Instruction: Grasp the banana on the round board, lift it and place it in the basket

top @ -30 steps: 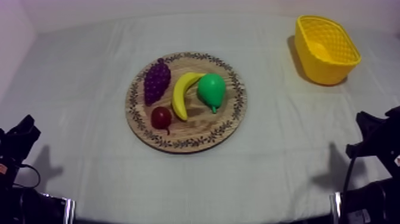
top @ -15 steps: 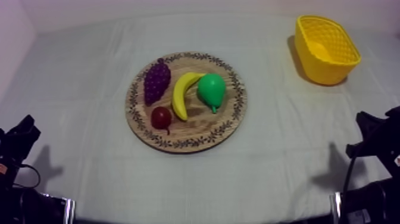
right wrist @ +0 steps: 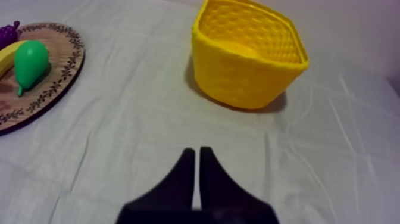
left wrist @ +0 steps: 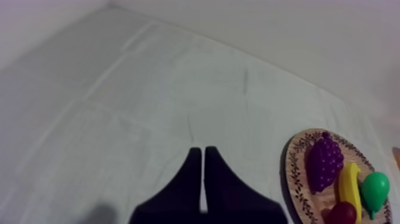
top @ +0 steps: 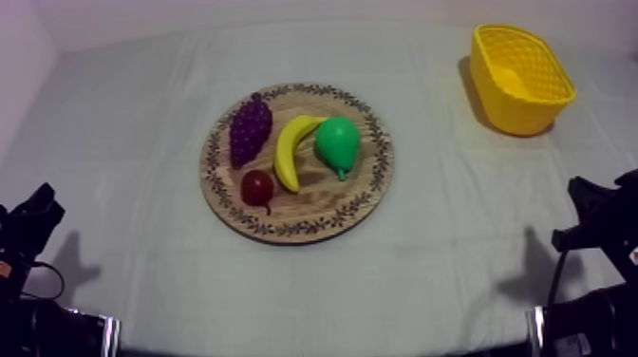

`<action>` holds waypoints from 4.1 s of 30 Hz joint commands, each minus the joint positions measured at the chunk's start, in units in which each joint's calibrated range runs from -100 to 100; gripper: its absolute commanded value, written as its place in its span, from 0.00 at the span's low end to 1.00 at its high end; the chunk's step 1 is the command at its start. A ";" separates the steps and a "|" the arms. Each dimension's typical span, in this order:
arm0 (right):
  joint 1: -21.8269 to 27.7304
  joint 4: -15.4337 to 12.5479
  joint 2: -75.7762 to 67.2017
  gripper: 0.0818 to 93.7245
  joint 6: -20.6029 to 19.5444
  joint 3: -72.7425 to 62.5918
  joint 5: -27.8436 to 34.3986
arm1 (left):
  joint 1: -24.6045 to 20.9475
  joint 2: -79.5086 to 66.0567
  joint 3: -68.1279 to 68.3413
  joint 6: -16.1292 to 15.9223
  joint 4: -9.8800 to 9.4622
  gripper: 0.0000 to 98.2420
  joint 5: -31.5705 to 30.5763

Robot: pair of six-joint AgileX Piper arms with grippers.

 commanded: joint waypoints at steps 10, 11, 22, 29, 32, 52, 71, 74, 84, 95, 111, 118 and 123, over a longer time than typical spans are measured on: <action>-3.77 -0.22 11.88 0.00 0.97 -9.01 -0.60 | -0.01 -0.05 -0.01 -0.01 -0.03 0.00 -0.01; -4.33 -0.02 13.68 0.00 0.72 -10.92 -0.43 | -0.01 -0.05 -0.01 0.00 -0.03 0.00 -0.01; -12.30 2.39 32.69 0.00 -3.37 -31.75 1.78 | -0.01 -0.05 -0.01 0.00 -0.03 0.00 -0.01; -18.96 7.04 44.44 0.00 -8.85 -45.24 5.61 | -0.01 -0.05 -0.01 0.01 -0.03 0.00 -0.01; -21.92 8.66 48.89 0.00 -10.97 -50.78 8.50 | -0.01 -0.05 -0.01 0.02 -0.03 0.00 -0.01; -37.25 17.34 74.52 0.00 -23.96 -83.73 29.27 | -0.01 -0.05 -0.01 0.00 -0.03 0.00 -0.01; -38.79 19.11 99.12 0.00 -27.73 -108.02 39.12 | -0.01 -0.05 -0.01 0.01 -0.03 0.00 -0.01; -39.05 19.10 102.31 0.00 -28.34 -109.88 40.50 | -0.01 -0.05 -0.01 0.02 -0.03 0.00 -0.01; -39.18 18.05 110.00 0.00 -30.85 -114.98 44.61 | -0.01 -0.05 -0.01 0.01 -0.03 0.00 -0.01; -39.26 16.63 114.94 0.01 -30.51 -120.23 50.08 | -0.01 -0.05 -0.01 0.01 -0.03 0.00 -0.01; -39.37 16.00 117.25 0.71 -30.05 -118.83 50.46 | -0.01 -0.05 -0.01 0.01 -0.03 0.00 -0.01; -38.53 15.23 118.25 0.68 -30.04 -118.60 48.78 | -0.01 -0.05 -0.01 -0.01 -0.03 0.00 -0.01; -37.52 14.36 121.13 0.65 -30.08 -118.92 47.12 | -0.01 -0.05 -0.01 0.01 -0.03 0.00 -0.01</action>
